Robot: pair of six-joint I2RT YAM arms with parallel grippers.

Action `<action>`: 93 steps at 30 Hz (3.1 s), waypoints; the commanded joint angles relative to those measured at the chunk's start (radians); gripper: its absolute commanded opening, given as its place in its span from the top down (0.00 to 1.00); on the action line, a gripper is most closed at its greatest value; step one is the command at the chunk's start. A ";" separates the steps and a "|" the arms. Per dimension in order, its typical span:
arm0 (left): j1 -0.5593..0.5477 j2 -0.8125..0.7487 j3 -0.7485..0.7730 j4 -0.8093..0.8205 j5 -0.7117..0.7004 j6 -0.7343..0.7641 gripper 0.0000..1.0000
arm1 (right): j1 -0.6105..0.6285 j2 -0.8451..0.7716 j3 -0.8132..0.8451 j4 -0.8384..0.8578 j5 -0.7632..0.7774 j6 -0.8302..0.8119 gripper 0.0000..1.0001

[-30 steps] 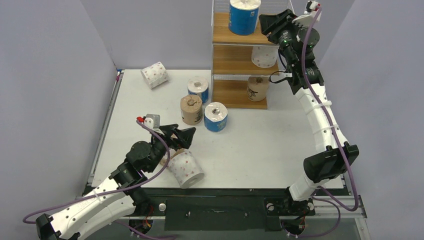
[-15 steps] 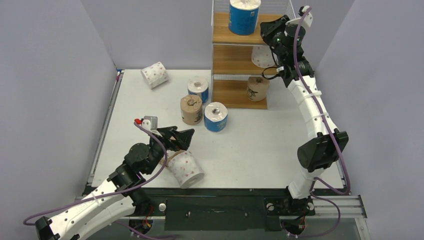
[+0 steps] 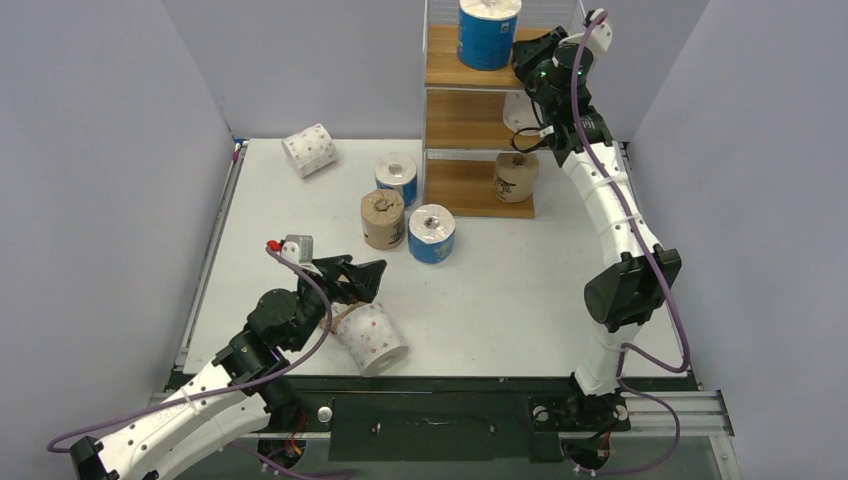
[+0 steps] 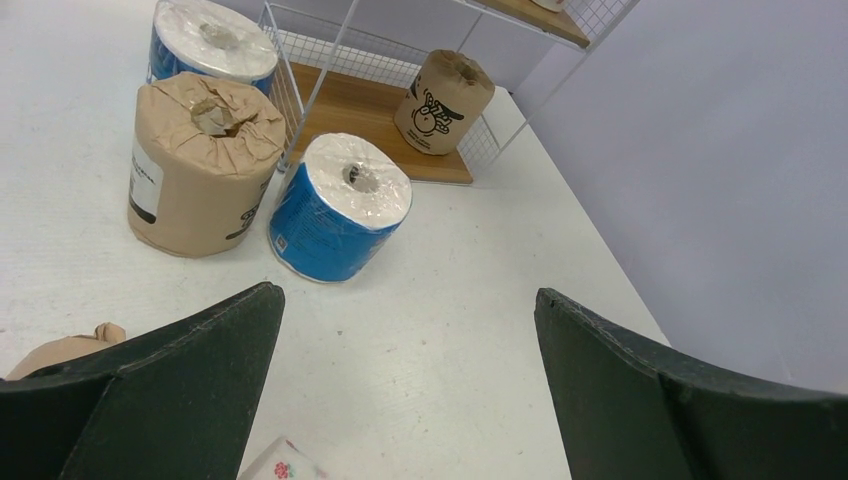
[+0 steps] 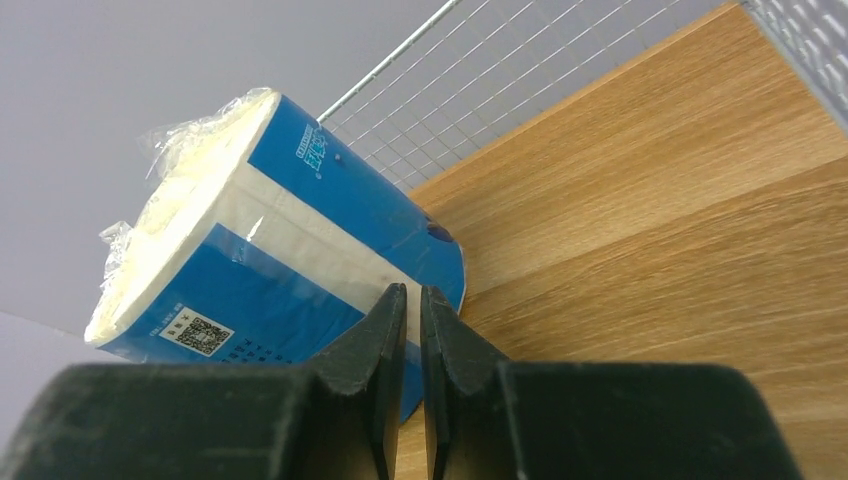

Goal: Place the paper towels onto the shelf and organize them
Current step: Place the paper towel on the shelf.

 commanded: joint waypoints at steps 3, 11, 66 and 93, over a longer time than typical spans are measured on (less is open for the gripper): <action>0.003 -0.017 0.000 0.000 -0.018 0.003 0.04 | 0.024 0.037 0.080 0.021 0.002 0.010 0.92; 0.003 -0.021 0.018 -0.014 -0.004 0.001 0.04 | 0.044 0.098 0.159 0.012 -0.005 0.027 0.92; 0.004 0.005 0.017 -0.001 -0.015 0.026 0.04 | 0.020 0.226 0.271 0.146 0.001 0.245 0.86; 0.005 0.012 0.005 0.013 -0.006 0.014 0.04 | 0.065 0.286 0.308 0.154 -0.117 0.280 0.85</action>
